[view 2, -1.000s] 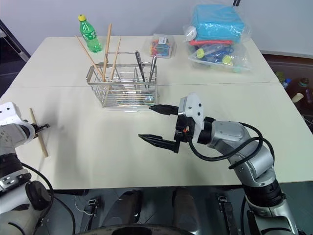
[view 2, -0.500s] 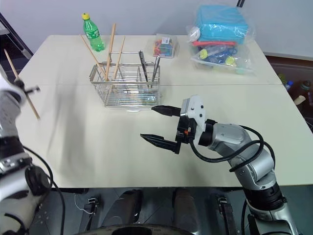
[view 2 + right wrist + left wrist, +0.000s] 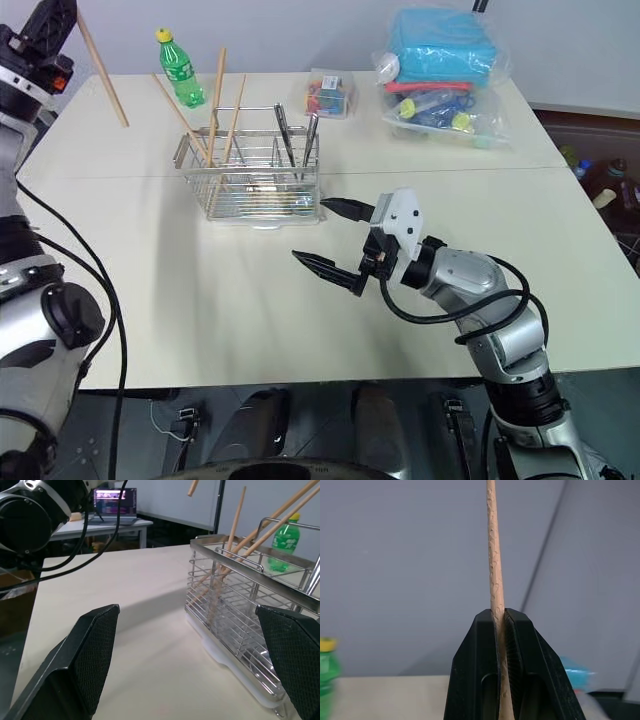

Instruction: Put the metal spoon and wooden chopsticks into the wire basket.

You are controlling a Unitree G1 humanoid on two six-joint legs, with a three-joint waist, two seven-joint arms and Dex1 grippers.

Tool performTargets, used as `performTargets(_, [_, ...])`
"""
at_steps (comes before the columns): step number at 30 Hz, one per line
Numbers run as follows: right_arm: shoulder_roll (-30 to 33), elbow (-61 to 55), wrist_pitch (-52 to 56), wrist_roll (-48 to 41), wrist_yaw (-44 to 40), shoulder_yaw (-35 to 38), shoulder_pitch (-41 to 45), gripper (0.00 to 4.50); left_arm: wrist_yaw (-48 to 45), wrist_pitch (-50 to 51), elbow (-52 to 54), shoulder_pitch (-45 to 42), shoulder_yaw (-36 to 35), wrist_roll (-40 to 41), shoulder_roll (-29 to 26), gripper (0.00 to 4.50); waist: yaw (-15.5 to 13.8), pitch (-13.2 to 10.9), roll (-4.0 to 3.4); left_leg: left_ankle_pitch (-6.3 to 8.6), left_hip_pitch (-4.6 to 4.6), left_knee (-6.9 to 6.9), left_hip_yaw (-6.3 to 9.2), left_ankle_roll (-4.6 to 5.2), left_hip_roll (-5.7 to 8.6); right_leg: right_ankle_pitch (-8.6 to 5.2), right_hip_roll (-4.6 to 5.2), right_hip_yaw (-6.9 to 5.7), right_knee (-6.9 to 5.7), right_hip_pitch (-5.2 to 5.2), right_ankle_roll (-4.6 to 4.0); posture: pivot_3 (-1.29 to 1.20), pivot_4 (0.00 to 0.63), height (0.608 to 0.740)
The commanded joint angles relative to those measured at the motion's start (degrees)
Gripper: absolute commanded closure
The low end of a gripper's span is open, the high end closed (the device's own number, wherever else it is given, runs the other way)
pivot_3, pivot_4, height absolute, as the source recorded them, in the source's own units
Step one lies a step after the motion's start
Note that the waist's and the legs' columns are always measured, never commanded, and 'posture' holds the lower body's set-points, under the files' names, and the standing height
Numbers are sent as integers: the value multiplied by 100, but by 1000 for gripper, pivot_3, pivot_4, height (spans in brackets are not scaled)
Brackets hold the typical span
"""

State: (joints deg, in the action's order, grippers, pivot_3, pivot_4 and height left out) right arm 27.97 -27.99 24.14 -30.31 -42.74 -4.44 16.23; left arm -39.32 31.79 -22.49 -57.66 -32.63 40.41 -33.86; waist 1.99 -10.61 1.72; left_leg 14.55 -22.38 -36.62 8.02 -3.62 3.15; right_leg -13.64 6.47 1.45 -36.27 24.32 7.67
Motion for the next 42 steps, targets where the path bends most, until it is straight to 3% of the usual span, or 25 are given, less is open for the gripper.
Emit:
performTargets(1, [-109, 89, -276, 197, 84, -5, 9, 0, -247, -413, -76, -234, 75, 135, 126, 4411, 2, 0, 0, 0, 0, -2, 0, 0, 0, 0, 0, 0, -1, -1, 0, 0, 150, 740])
performTargets(8, [-268, 53, -293, 231, 179, -16, -7, 0, -420, -1458, -430, -242, 616, -355, 702, 4411, 15, 0, 0, 0, -1, -9, 1, 0, 1, 0, 0, 0, -2, -2, 1, 0, 150, 740])
performTargets(16, [-313, 38, -224, 122, 353, 129, -40, 0, -427, -1772, -307, 29, 989, -512, 1040, 4411, 48, 0, 0, 2, 0, -9, 1, 3, 0, 0, -1, 0, -4, -1, 1, 0, 150, 740])
performTargets(39, [-659, 296, -491, 333, 759, 202, 261, 0, -131, -2726, -29, 649, 1302, -973, 1220, 4411, 39, 0, 0, 2, -1, -11, 2, 3, 1, 0, -1, 1, -5, -2, 1, 0, 150, 740])
performTargets(42, [-670, 330, -509, 341, 751, 203, 289, 0, -119, -2794, 92, 773, 1389, -1034, 1259, 3454, 38, 0, 0, 2, -1, -11, 2, 3, 1, 0, -1, 1, -5, -2, 1, 0, 150, 740])
